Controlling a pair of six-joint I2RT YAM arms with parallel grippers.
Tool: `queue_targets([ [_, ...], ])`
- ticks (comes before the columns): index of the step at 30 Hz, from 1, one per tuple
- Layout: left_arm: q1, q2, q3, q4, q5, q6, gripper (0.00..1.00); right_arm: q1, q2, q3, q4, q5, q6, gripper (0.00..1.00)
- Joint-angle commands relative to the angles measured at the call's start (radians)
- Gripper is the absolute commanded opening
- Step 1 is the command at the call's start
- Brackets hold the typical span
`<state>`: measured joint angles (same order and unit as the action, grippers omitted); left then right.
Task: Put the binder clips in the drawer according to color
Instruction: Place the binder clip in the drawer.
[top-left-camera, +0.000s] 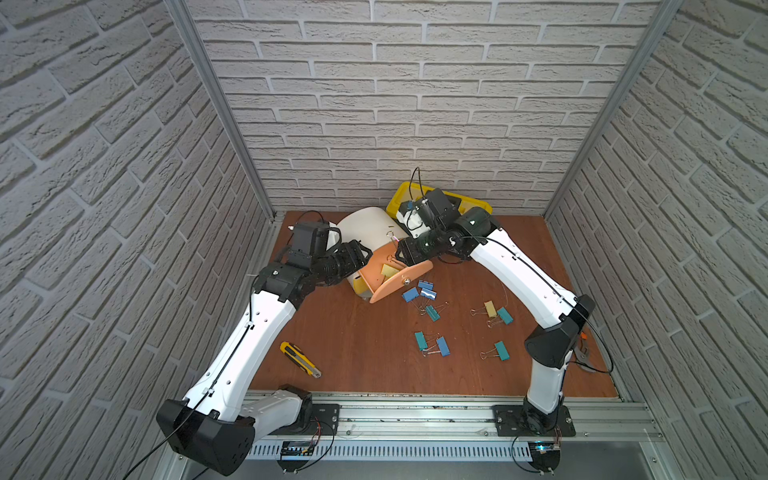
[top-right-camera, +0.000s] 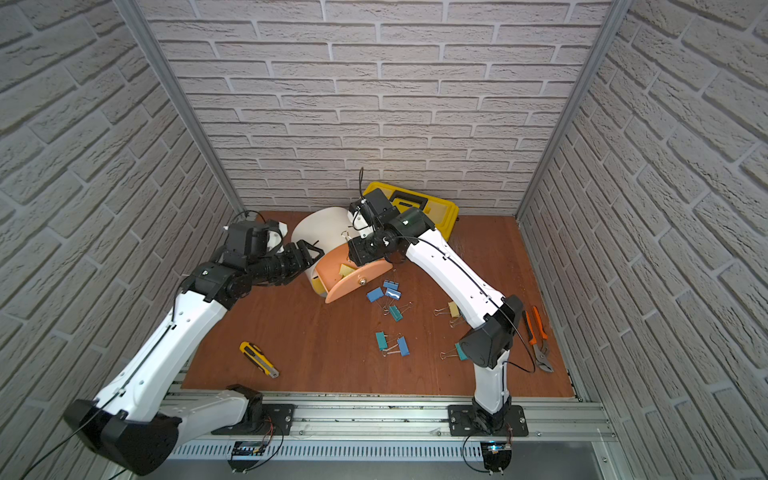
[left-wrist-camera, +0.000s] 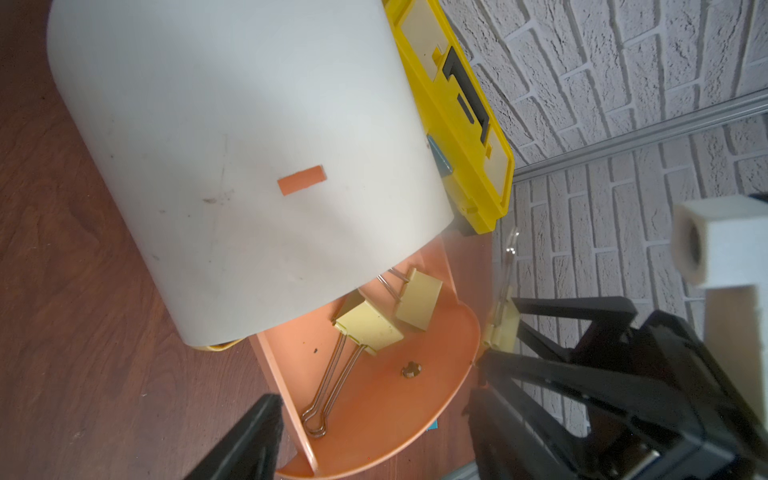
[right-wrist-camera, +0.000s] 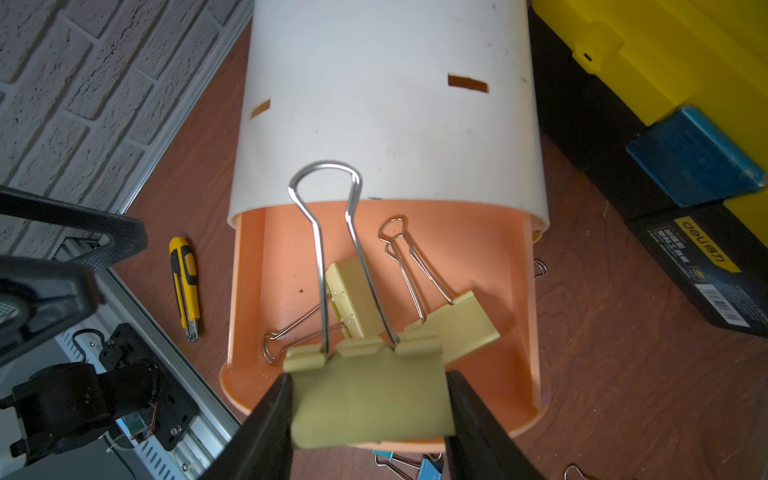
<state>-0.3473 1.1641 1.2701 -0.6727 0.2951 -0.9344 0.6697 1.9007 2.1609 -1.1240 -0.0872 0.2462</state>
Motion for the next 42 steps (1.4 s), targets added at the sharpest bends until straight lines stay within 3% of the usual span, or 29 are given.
queue_targets([
  [1,0.007,-0.014,-0.009,0.041,-0.011,0.002,0.75,0.011,-0.003,0.005,0.006,0.004,-0.015,0.48],
  [13,0.005,-0.014,-0.008,0.037,-0.007,0.005,0.75,0.011,-0.008,0.002,0.023,0.013,-0.001,0.62],
  [30,0.006,-0.024,-0.007,0.030,-0.008,0.008,0.75,0.002,-0.020,0.009,0.024,0.063,-0.012,0.66],
  [42,0.006,-0.040,-0.004,-0.010,-0.017,0.032,0.75,-0.113,-0.175,-0.220,0.107,0.083,0.037,0.66],
])
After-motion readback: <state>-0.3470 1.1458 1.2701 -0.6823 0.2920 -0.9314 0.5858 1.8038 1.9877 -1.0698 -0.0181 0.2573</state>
